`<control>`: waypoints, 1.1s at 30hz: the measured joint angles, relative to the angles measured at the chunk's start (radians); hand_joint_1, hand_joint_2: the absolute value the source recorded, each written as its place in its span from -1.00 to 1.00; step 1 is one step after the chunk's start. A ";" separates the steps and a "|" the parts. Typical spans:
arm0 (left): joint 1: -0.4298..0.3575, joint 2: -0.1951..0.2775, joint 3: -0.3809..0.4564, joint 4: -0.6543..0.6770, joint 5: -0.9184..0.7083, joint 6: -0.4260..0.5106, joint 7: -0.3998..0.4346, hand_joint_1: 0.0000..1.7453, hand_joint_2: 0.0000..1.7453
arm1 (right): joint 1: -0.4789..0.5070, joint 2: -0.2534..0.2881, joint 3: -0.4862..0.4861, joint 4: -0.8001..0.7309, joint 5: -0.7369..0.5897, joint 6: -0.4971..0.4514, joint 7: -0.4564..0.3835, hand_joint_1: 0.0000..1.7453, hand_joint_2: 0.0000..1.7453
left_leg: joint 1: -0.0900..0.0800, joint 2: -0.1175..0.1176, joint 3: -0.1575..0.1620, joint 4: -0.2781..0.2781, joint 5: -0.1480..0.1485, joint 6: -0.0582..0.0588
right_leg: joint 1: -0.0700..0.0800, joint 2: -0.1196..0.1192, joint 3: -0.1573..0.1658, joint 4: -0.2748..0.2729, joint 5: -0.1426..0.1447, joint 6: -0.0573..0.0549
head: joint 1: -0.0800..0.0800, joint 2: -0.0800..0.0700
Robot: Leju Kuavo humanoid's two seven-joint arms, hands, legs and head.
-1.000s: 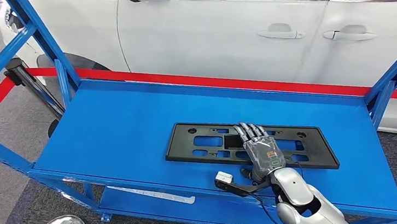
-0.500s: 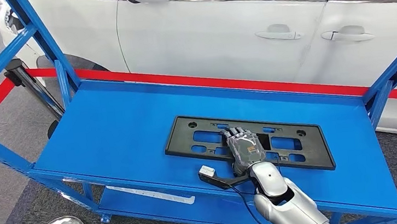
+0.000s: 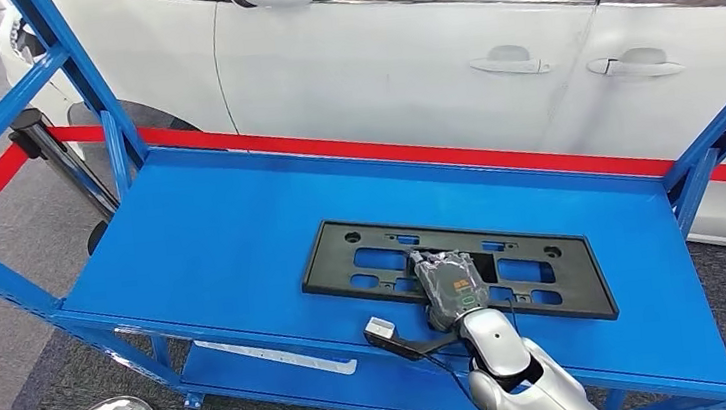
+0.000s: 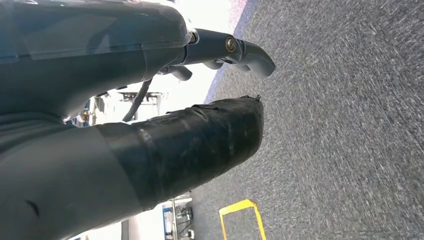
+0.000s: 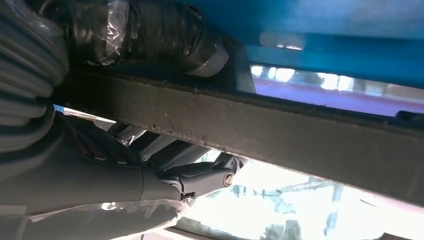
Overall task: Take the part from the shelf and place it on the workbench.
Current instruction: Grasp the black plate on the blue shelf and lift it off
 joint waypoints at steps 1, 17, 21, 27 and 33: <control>0.000 -0.001 0.000 0.000 0.000 0.000 -0.001 -1.00 -1.00 | 0.006 -0.003 0.000 -0.010 0.003 0.000 0.000 1.00 1.00 | 0.000 0.000 0.000 0.000 0.000 0.000 | 0.000 0.000 0.000 0.000 0.000 0.000 | 0.000 0.000; 0.000 -0.006 0.001 0.000 0.001 -0.024 -0.019 -1.00 1.00 | 0.068 -0.033 -0.007 -0.107 0.013 0.006 0.000 1.00 1.00 | 0.000 0.000 0.000 0.000 0.000 0.000 | 0.000 0.000 0.000 0.000 0.000 0.000 | 0.000 0.000; 0.000 -0.008 0.002 0.000 0.001 -0.033 -0.020 -1.00 1.00 | 0.084 -0.038 -0.010 -0.129 0.013 0.012 -0.008 1.00 1.00 | 0.000 0.000 0.000 0.000 0.000 0.000 | 0.000 0.000 0.000 0.000 0.000 0.000 | 0.000 0.000; 0.006 -0.013 0.003 0.000 0.000 0.058 -0.081 -1.00 1.00 | 0.170 -0.137 -0.011 -0.264 0.105 0.000 -0.055 1.00 1.00 | 0.000 -0.001 0.000 0.000 -0.001 -0.001 | 0.000 -0.001 0.000 0.000 -0.001 0.000 | 0.000 0.000; 0.008 -0.015 0.003 0.000 0.000 0.028 -0.070 -1.00 1.00 | 0.188 -0.165 -0.003 -0.299 0.219 -0.064 -0.024 1.00 1.00 | 0.000 -0.001 -0.001 0.000 -0.001 -0.001 | 0.000 -0.001 0.000 0.000 -0.001 0.000 | 0.000 0.000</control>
